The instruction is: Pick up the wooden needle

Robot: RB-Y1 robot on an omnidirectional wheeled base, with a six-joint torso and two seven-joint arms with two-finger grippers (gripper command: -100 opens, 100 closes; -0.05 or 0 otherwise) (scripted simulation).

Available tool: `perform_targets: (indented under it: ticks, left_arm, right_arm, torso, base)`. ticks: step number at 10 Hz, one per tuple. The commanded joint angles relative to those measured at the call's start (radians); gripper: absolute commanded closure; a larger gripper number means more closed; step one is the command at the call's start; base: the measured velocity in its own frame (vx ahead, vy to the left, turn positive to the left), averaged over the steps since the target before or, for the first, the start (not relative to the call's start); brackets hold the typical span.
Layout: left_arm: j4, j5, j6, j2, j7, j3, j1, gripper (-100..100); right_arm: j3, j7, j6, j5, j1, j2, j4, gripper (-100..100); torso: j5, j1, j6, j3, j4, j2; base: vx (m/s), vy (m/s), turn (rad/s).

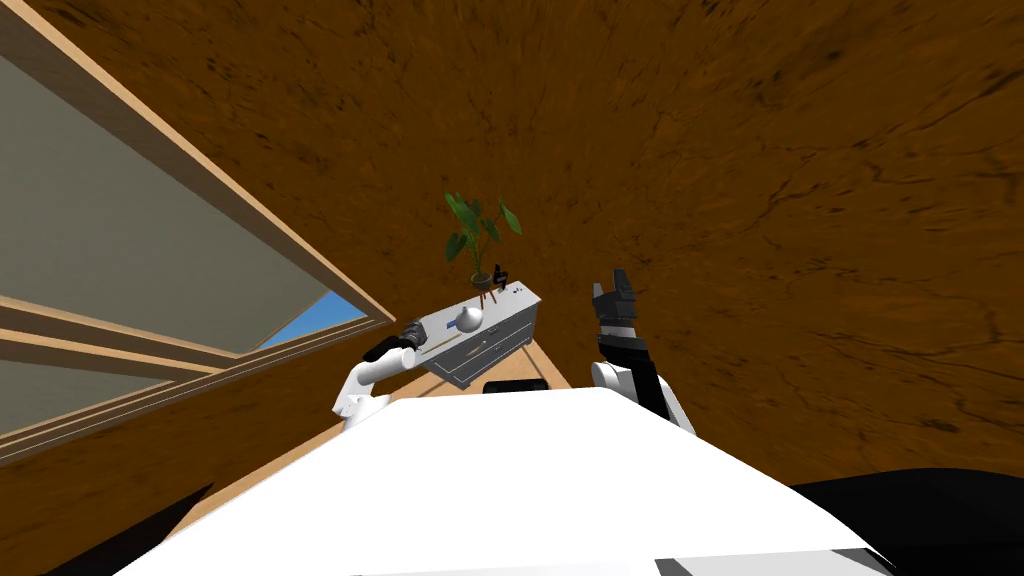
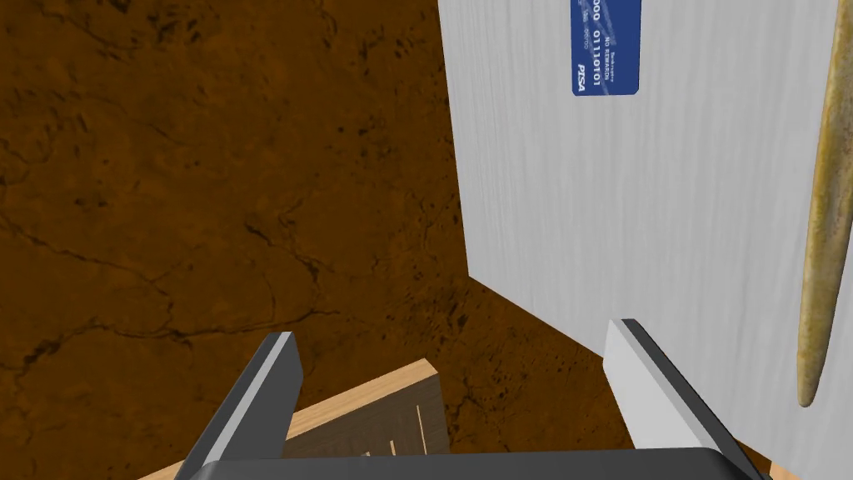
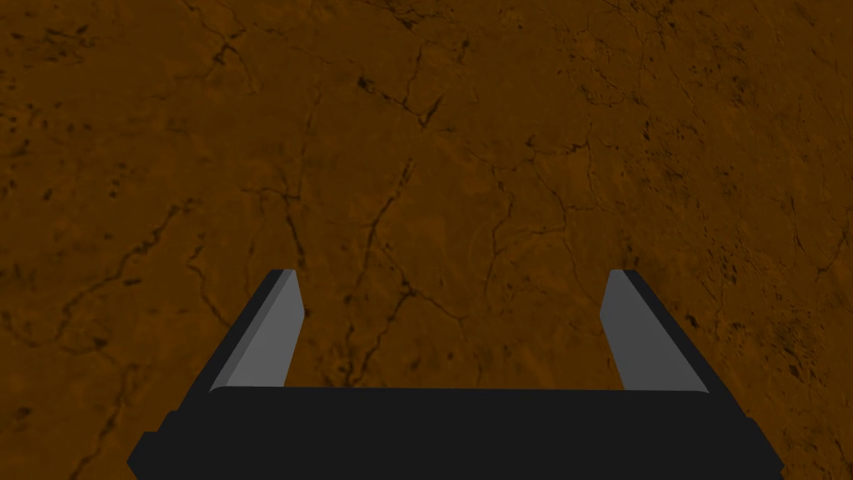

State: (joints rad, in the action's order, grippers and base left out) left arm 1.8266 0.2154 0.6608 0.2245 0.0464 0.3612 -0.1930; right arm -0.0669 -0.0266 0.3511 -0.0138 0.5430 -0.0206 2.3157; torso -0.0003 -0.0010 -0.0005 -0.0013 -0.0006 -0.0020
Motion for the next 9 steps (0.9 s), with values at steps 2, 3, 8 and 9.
perform_targets:
  ticks: [2, 3, 8, 9]
  left_arm:
    - [-0.044, 0.003, 0.078, 0.005, -0.002, 0.02, 0.022, -100]
    - [-0.077, 0.007, 0.106, 0.012, -0.003, 0.038, 0.039, -100]
    - [-0.142, 0.017, 0.23, 0.027, -0.005, 0.074, 0.073, -100]
    - [-0.142, 0.017, 0.255, 0.027, -0.005, 0.074, 0.073, -100]
  right_arm:
    - [0.0, 0.0, 0.0, 0.0, 0.0, 0.0, 0.0, 0]
    - [0.0, 0.0, 0.0, 0.0, 0.0, 0.0, 0.0, 0]
    - [0.0, 0.0, 0.0, 0.0, 0.0, 0.0, 0.0, 0]
    - [0.0, 0.0, 0.0, 0.0, 0.0, 0.0, 0.0, 0]
  torso:
    - [0.0, 0.0, 0.0, 0.0, 0.0, -0.001]
    - [0.0, 0.0, 0.0, 0.0, 0.0, -0.001]
    - [0.0, 0.0, 0.0, 0.0, 0.0, 0.0]
    - [0.0, 0.0, 0.0, 0.0, 0.0, 0.0]
  base:
    - [0.044, -0.013, -0.05]
    - [0.052, -0.017, -0.054]
    - [0.032, -0.01, -0.04]
    - [0.038, -0.012, -0.028]
